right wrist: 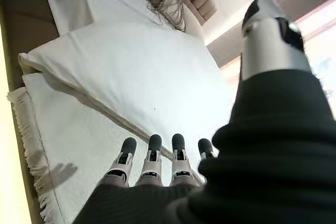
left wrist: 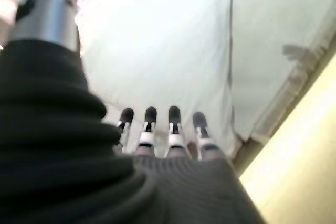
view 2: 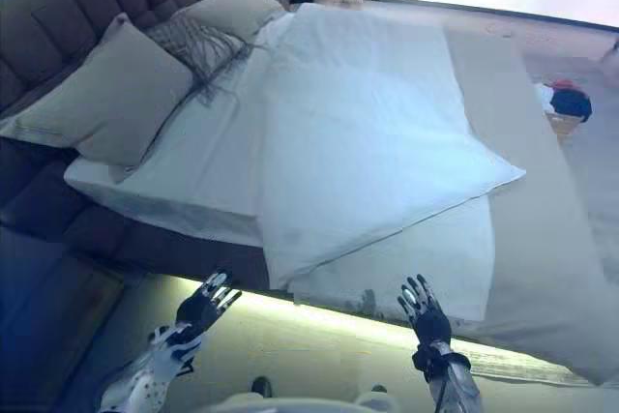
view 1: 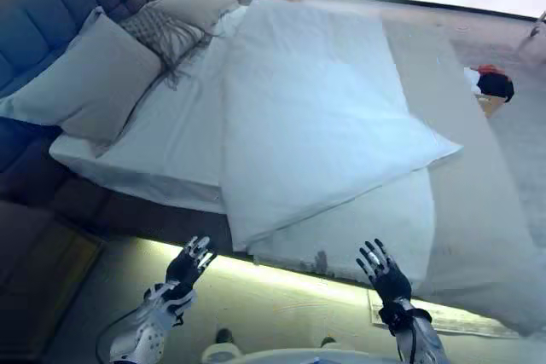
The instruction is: Make the bed neatly
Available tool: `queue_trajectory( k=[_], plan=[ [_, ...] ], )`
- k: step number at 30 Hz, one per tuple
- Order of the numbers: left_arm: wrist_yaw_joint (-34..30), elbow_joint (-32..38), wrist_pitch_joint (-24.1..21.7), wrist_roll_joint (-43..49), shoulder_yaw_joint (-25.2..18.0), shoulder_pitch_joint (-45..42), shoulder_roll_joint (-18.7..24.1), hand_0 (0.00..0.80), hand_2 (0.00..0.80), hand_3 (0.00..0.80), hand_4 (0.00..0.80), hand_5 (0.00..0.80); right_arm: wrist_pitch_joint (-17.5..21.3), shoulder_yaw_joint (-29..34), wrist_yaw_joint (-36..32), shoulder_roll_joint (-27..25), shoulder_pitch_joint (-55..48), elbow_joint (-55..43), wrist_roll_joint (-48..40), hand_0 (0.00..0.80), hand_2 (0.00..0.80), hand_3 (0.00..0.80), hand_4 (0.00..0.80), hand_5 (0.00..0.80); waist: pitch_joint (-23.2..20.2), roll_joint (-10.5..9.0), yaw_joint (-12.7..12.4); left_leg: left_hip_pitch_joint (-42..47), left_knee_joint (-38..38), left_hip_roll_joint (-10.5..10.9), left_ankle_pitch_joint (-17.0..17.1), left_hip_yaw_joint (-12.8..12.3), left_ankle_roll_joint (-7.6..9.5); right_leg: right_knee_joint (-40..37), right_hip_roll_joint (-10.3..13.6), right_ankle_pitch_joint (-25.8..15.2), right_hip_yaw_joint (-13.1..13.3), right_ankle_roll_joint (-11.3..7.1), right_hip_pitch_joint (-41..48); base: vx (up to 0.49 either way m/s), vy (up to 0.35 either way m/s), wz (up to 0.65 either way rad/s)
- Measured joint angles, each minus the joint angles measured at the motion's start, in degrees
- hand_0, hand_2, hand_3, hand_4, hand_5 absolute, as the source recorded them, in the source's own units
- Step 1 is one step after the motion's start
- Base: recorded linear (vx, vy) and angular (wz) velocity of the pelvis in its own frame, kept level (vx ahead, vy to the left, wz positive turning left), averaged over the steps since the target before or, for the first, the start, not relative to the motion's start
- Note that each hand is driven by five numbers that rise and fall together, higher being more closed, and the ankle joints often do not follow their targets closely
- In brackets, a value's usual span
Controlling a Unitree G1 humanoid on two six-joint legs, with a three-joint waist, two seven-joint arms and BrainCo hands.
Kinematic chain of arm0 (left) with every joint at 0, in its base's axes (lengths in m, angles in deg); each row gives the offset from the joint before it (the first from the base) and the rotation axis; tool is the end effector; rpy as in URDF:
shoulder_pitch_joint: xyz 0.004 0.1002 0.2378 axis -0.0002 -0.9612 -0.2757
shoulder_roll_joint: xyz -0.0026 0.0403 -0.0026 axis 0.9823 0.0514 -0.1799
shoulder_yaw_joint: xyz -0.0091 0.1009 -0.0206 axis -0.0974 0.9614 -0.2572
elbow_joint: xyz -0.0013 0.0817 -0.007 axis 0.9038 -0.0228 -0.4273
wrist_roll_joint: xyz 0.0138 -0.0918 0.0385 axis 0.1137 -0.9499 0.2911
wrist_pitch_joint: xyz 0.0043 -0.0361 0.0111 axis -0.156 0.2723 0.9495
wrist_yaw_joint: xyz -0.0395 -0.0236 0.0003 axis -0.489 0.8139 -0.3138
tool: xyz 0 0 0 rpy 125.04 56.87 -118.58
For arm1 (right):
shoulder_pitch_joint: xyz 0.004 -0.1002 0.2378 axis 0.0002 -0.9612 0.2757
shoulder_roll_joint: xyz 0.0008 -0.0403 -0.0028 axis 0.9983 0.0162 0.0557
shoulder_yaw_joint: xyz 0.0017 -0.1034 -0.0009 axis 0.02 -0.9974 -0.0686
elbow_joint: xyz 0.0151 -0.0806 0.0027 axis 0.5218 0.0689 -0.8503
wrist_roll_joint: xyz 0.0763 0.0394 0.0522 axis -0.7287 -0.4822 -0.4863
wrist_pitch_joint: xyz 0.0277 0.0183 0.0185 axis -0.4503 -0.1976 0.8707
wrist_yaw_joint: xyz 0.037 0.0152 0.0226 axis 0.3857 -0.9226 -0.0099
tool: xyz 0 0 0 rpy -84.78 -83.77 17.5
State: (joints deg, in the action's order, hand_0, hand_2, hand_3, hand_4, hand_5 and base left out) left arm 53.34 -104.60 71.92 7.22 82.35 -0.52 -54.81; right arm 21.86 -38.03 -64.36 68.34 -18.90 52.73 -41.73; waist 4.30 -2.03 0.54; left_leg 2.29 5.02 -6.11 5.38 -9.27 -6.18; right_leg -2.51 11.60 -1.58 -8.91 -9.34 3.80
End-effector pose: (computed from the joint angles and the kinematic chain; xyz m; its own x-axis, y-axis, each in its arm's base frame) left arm 0.1348 0.2141 -0.0365 0.8617 -0.1533 -0.4837 -0.1264 0.8584 -0.4972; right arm 0.1062 -0.2149 -0.0529 0.9136 0.0037 -0.4065 0.2076 0.8554 0.4745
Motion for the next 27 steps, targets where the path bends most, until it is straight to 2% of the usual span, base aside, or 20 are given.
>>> queue_trajectory(
  k=[8,20,27],
  plan=[
    [-0.30,0.01,-0.89,0.36,-0.12,-0.16,-0.75,0.000,0.000,0.000,0.000,0.000,-0.07,-0.27,0.59,0.09,-0.14,0.14,0.14,0.000,0.000,0.000,0.000,0.000,-1.78,0.07,-0.02,1.03,0.03,-0.16,-0.28,-0.05,-0.85,-2.38,-0.38,-0.43,-0.77,0.10,2.40,0.043,-0.025,0.02],
    [-2.86,0.08,-1.03,1.23,-0.55,-2.14,-0.73,0.000,0.000,0.000,0.000,0.000,-1.39,-0.21,-0.37,0.24,-0.91,0.14,-0.19,0.000,0.000,0.000,0.000,0.000,-2.91,0.43,-0.04,1.29,0.05,-0.28,-0.50,0.10,-0.58,-2.46,-0.42,-0.38,-1.03,0.10,2.98,0.052,-0.034,0.01],
    [-4.10,0.53,-1.92,1.16,-0.65,-5.05,-0.72,0.000,0.000,0.000,0.000,0.000,-3.13,0.06,-2.27,0.05,-2.38,0.12,-1.17,0.000,0.000,0.000,0.000,0.000,-3.55,1.52,-0.06,1.06,0.02,-0.71,-0.50,0.37,-0.60,-2.58,-0.94,-0.12,-1.11,0.03,3.00,0.013,-0.055,0.01]
  ],
)
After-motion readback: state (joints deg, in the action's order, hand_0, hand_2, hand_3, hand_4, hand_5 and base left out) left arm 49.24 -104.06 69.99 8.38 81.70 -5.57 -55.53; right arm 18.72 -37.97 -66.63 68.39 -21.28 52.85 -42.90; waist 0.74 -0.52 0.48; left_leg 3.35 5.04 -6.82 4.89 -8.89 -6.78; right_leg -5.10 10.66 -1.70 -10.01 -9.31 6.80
